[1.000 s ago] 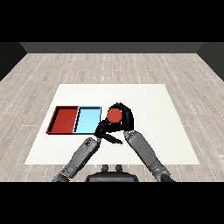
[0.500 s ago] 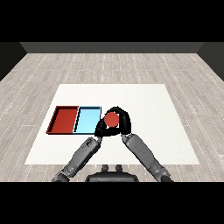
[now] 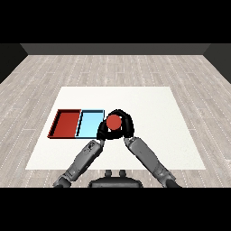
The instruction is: Pick the red can and put it in the red box
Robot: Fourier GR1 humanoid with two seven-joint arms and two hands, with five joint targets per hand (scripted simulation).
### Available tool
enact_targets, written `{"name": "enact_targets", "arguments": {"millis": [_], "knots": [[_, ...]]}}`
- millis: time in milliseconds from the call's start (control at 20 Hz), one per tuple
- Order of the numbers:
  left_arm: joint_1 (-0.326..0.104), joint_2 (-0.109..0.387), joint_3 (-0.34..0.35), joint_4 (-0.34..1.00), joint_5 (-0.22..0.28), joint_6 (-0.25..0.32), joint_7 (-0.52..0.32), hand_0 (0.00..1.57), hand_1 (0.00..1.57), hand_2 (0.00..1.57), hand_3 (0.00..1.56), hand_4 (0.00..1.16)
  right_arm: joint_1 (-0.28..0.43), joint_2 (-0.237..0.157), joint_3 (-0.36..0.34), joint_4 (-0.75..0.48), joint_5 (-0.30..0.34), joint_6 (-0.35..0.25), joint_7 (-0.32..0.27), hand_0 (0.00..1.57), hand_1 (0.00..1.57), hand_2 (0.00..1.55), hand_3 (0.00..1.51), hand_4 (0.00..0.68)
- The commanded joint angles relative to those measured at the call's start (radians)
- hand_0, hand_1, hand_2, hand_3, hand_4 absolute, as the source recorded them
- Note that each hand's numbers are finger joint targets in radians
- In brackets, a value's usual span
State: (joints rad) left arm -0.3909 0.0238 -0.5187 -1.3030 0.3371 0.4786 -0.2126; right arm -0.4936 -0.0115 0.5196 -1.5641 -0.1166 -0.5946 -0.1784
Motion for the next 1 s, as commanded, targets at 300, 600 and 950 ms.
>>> {"name": "enact_targets", "arguments": {"millis": [300,600,950], "knots": [[-0.026,-0.023,-0.035,-0.031,-0.012,0.057,-0.004,1.57,1.57,1.57,1.50,1.13,0.042,0.004,0.066,-0.067,0.080,-0.023,0.117,1.10,1.10,1.03,0.74,0.000],[0.037,-0.023,-0.045,-0.036,-0.010,0.030,-0.044,1.57,1.57,1.57,1.50,1.13,0.031,0.000,-0.007,-0.006,0.123,0.080,0.134,0.00,0.00,0.00,0.00,0.000],[-0.066,-0.023,-0.031,-0.014,-0.036,0.075,0.032,1.57,1.57,1.57,1.50,1.13,0.066,0.011,-0.037,-0.042,0.133,0.042,0.116,0.00,0.00,0.00,0.00,0.000]]}}
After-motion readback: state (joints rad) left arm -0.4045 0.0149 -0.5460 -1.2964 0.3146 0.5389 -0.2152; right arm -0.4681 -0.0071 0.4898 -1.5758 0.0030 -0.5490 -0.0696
